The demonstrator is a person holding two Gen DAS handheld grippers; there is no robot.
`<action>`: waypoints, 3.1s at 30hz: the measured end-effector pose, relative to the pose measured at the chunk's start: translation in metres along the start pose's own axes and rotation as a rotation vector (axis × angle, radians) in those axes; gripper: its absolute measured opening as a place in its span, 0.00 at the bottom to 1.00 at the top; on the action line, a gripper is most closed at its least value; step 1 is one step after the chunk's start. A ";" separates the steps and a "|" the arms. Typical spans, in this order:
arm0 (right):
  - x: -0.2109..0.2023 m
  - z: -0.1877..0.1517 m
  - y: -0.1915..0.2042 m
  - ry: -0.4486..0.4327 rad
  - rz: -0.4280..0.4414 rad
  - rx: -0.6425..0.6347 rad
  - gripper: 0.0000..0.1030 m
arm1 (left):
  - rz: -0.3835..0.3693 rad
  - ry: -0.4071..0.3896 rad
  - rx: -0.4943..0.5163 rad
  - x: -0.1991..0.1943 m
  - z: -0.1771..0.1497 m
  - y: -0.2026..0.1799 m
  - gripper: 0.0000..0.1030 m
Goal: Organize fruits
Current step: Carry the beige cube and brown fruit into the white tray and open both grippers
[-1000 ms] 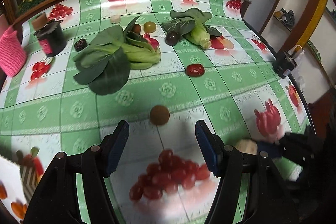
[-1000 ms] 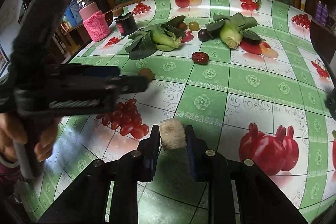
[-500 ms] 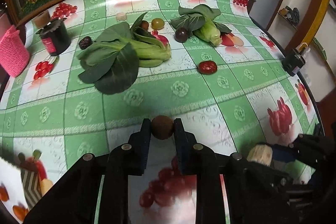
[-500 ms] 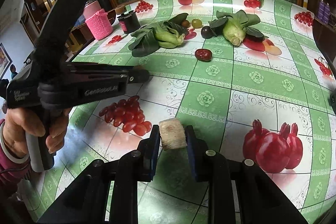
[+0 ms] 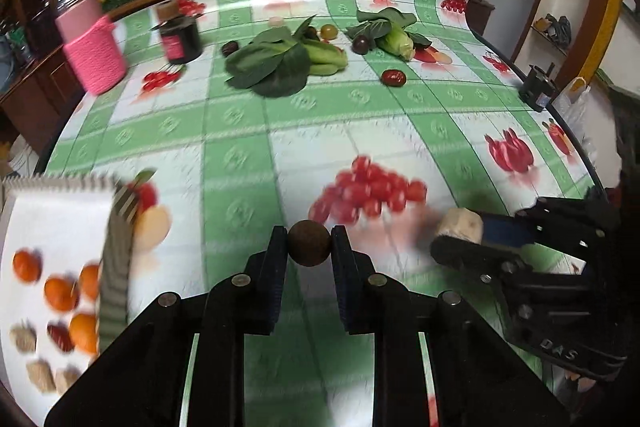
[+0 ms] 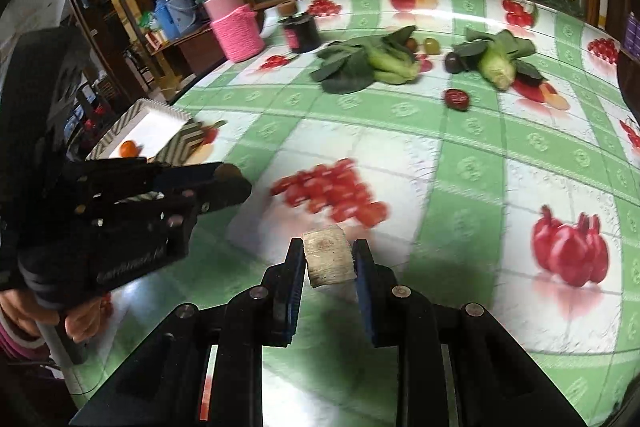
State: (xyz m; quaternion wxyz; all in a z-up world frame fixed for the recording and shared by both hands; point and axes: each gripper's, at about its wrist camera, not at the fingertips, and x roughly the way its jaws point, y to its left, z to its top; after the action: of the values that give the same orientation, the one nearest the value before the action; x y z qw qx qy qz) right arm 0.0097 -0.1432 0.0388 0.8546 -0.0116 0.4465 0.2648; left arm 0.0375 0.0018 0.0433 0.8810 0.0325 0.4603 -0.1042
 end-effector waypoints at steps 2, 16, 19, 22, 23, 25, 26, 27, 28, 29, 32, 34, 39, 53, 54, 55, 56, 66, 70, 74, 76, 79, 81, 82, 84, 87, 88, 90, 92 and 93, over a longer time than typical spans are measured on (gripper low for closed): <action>0.000 -0.002 0.013 0.000 0.018 -0.012 0.25 | 0.018 -0.006 -0.015 -0.010 -0.012 0.007 0.18; -0.001 -0.005 0.093 -0.015 0.080 -0.111 0.25 | 0.120 -0.060 -0.091 -0.060 -0.064 0.052 0.18; 0.003 -0.005 0.108 -0.006 0.091 -0.137 0.25 | 0.135 -0.070 -0.109 -0.068 -0.071 0.062 0.19; 0.007 -0.004 0.120 0.003 0.101 -0.163 0.25 | 0.156 -0.076 -0.129 -0.074 -0.077 0.073 0.19; 0.007 -0.004 0.124 0.005 0.103 -0.170 0.25 | 0.160 -0.075 -0.136 -0.075 -0.079 0.076 0.19; 0.008 -0.003 0.133 0.006 0.111 -0.186 0.25 | 0.171 -0.077 -0.150 -0.079 -0.083 0.084 0.19; 0.009 -0.003 0.137 0.005 0.115 -0.192 0.25 | 0.176 -0.079 -0.154 -0.080 -0.084 0.087 0.19; 0.010 -0.002 0.142 0.006 0.121 -0.201 0.25 | 0.182 -0.080 -0.160 -0.081 -0.085 0.090 0.19; 0.010 -0.002 0.145 0.006 0.124 -0.208 0.25 | 0.187 -0.080 -0.168 -0.083 -0.087 0.094 0.19; 0.011 -0.001 0.149 0.007 0.127 -0.215 0.25 | 0.191 -0.082 -0.173 -0.084 -0.088 0.097 0.19; 0.015 0.001 0.161 0.010 0.138 -0.237 0.25 | 0.208 -0.088 -0.190 -0.090 -0.093 0.108 0.19; 0.017 0.002 0.169 0.013 0.145 -0.251 0.25 | 0.218 -0.088 -0.202 -0.092 -0.097 0.116 0.19; 0.022 0.004 0.191 0.024 0.161 -0.294 0.24 | 0.240 -0.089 -0.233 -0.099 -0.104 0.135 0.19; 0.044 0.012 0.239 0.053 0.201 -0.394 0.23 | 0.311 -0.064 -0.369 -0.112 -0.134 0.203 0.19; 0.045 0.013 0.239 0.052 0.199 -0.392 0.23 | 0.311 -0.063 -0.374 -0.112 -0.135 0.205 0.19; 0.045 0.014 0.236 0.052 0.200 -0.383 0.23 | 0.309 -0.062 -0.379 -0.112 -0.137 0.207 0.19; 0.044 0.015 0.233 0.052 0.198 -0.377 0.23 | 0.308 -0.061 -0.383 -0.112 -0.139 0.208 0.19; 0.033 0.011 0.178 0.057 0.175 -0.292 0.49 | 0.284 -0.067 -0.390 -0.109 -0.137 0.212 0.19; 0.051 -0.003 0.189 0.109 0.202 -0.319 0.49 | 0.285 -0.059 -0.390 -0.108 -0.137 0.212 0.19; 0.074 -0.008 0.203 0.155 0.158 -0.354 0.18 | 0.291 -0.062 -0.391 -0.112 -0.138 0.213 0.19; 0.073 -0.011 0.203 0.159 0.151 -0.375 0.18 | 0.300 -0.064 -0.394 -0.114 -0.140 0.216 0.19; 0.060 -0.008 0.199 0.123 0.158 -0.372 0.18 | 0.302 -0.059 -0.413 -0.114 -0.141 0.224 0.19; 0.051 -0.002 0.197 0.101 0.156 -0.360 0.18 | 0.304 -0.059 -0.419 -0.113 -0.142 0.227 0.19; 0.046 0.004 0.196 0.085 0.160 -0.351 0.19 | 0.305 -0.057 -0.417 -0.113 -0.142 0.227 0.19; 0.040 0.011 0.200 0.067 0.182 -0.347 0.19 | 0.308 -0.054 -0.418 -0.112 -0.142 0.229 0.19; 0.038 0.018 0.213 0.053 0.202 -0.370 0.19 | 0.311 -0.054 -0.418 -0.111 -0.140 0.230 0.19; 0.040 0.020 0.219 0.055 0.207 -0.379 0.19 | 0.312 -0.055 -0.417 -0.110 -0.140 0.230 0.19; 0.045 0.020 0.228 0.062 0.219 -0.396 0.19 | 0.316 -0.052 -0.418 -0.108 -0.139 0.231 0.19; 0.050 0.019 0.239 0.075 0.234 -0.416 0.19 | 0.319 -0.045 -0.414 -0.106 -0.138 0.232 0.19; 0.052 0.018 0.245 0.083 0.243 -0.428 0.19 | 0.321 -0.043 -0.412 -0.105 -0.138 0.232 0.19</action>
State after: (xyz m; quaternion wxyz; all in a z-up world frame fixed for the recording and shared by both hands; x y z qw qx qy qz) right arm -0.0656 0.0948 0.0624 0.7754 -0.1494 0.4132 0.4535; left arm -0.0815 0.2658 0.0408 0.8839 -0.0771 0.4420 0.1320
